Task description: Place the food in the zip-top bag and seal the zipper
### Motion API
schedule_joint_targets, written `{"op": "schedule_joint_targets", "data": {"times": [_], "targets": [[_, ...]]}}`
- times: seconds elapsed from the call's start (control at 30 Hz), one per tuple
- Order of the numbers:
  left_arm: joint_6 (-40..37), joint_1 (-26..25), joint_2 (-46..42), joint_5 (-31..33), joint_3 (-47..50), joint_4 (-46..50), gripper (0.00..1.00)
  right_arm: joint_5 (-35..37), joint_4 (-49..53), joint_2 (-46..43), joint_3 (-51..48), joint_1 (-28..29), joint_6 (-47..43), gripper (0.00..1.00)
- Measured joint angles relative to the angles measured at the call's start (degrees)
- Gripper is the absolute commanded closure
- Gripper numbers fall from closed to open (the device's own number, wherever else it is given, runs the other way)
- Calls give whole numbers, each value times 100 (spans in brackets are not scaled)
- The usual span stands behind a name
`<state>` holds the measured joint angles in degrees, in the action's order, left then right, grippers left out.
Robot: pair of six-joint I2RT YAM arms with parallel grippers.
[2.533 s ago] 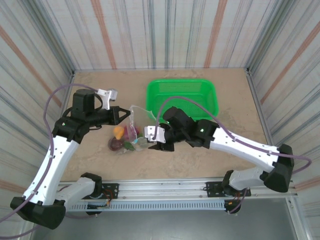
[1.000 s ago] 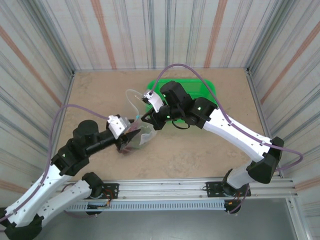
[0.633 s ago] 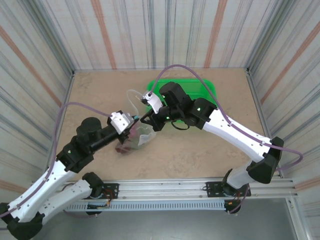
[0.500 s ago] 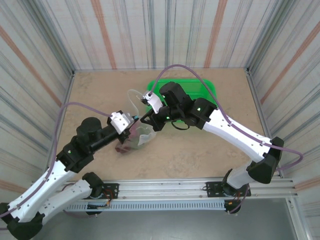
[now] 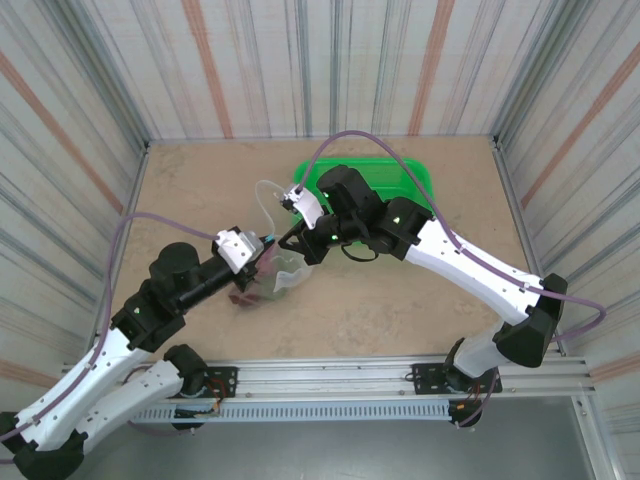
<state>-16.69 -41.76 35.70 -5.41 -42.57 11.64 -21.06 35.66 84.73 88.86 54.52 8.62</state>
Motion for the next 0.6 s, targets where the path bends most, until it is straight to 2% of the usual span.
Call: {"op": "schedule_joint_targets", "data": {"times": [0.03,0.1,0.3,0.53,0.57,0.6], "targets": [[4,0,0,2,0,2,86,-2,-4,0,-4,0,0,100],[22,0,0,2,0,2,86,-2,-4,0,-4,0,0,100],[44,0,0,17,28,-37,100,-2,-17,0,-11,0,0,100],[46,0,0,17,28,-39,100,0,-52,-2,-26,0,20,100],[46,0,-2,17,28,-39,100,0,-50,0,-26,0,20,96],[42,0,-4,15,28,-37,100,4,-48,-2,-26,0,17,84]]}}
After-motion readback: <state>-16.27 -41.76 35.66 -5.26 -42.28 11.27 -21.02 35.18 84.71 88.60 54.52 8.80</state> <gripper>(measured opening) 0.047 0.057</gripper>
